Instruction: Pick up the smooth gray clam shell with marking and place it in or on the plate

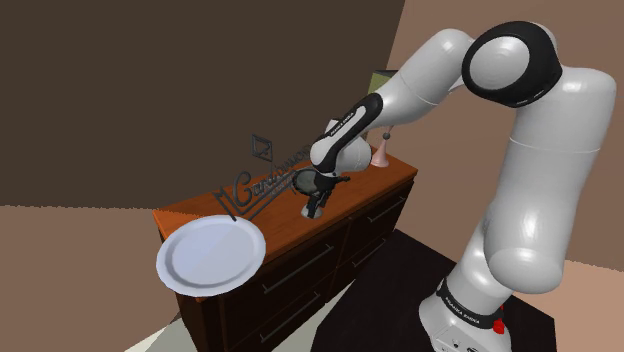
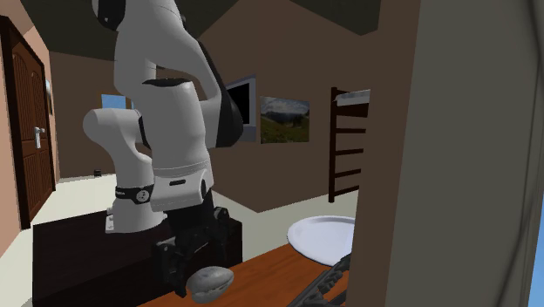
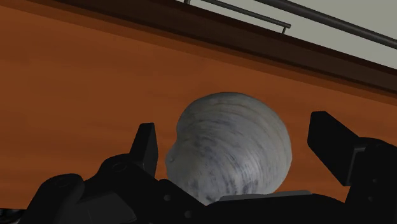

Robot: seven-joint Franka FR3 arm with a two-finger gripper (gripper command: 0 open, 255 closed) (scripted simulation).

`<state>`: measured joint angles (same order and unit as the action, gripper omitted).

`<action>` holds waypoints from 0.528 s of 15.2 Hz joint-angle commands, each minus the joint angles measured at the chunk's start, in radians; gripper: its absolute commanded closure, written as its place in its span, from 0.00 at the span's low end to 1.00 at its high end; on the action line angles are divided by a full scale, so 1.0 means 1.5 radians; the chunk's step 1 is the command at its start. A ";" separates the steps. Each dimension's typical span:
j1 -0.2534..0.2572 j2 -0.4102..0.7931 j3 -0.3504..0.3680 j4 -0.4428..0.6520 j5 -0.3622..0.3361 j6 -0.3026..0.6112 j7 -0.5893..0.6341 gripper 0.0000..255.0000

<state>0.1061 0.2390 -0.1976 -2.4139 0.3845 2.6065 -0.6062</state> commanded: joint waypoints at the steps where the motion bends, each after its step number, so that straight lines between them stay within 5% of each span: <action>1: 0.000 0.000 0.000 0.000 0.000 0.000 0.000 0.00; 2: 0.000 0.000 0.000 0.000 0.000 0.000 0.000 1.00; 8: 0.000 -0.001 0.000 -0.002 0.000 0.001 0.000 1.00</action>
<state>0.1054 0.2332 -0.1988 -2.4136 0.3847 2.6062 -0.6066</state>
